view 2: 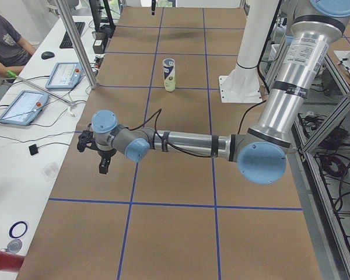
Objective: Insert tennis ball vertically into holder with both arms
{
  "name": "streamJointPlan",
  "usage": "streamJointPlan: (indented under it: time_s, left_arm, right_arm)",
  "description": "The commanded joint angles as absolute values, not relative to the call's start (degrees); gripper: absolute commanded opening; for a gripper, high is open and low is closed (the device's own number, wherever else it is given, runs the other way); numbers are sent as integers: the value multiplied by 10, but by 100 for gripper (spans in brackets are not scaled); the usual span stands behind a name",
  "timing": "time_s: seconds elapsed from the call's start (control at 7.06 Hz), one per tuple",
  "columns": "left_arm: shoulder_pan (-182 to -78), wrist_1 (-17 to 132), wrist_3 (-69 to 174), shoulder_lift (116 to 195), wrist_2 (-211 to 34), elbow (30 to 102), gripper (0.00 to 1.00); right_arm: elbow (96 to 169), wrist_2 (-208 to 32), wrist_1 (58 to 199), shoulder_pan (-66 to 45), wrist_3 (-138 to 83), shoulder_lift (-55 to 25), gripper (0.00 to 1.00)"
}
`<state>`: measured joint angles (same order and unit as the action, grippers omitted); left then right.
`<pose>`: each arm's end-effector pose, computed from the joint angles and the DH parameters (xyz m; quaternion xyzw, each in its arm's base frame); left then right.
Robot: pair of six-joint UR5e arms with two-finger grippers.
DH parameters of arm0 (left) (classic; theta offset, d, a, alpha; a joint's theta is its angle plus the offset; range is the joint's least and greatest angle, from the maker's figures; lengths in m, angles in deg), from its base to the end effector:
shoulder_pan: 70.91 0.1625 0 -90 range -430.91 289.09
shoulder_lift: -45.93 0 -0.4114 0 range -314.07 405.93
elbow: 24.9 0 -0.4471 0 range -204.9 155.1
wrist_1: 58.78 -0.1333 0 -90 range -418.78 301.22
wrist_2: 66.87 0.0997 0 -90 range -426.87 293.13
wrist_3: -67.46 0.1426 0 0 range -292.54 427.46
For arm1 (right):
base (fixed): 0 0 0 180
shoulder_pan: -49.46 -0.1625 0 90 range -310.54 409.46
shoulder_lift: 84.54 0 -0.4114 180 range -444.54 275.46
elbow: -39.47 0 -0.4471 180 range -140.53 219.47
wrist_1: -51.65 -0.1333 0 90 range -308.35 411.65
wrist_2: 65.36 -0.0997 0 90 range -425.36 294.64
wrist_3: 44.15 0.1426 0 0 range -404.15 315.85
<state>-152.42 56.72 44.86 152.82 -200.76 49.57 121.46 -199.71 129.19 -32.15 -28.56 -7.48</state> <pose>0.0696 -0.6993 0.5922 0.1101 0.4079 -0.0247 0.9060 -0.0635 -0.6610 0.5925 0.0594 -0.3940 0.0005 0.9172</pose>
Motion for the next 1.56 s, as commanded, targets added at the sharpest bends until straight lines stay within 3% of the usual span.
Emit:
streamJointPlan:
  time_s: [0.0,0.28,0.43,0.71,1.42]
  left_arm:
    - [-1568,487,458,1513,-2073,499,99]
    - [-1588,483,348,1474,-2091,534,99]
    - [-1586,486,344,1395,-2083,616,99]
    - [-1567,487,361,1345,-2076,688,99]
    - [-1559,462,515,1325,-2017,688,100]
  right_arm:
    - [1206,-2001,1367,-353,-399,-74,100]
    - [1210,-1996,1398,-354,-427,-76,100]
    - [1213,-1997,1398,-354,-427,-76,100]
    - [1215,-1996,1399,-354,-427,-71,100]
    - [1218,-1996,1399,-355,-442,-68,100]
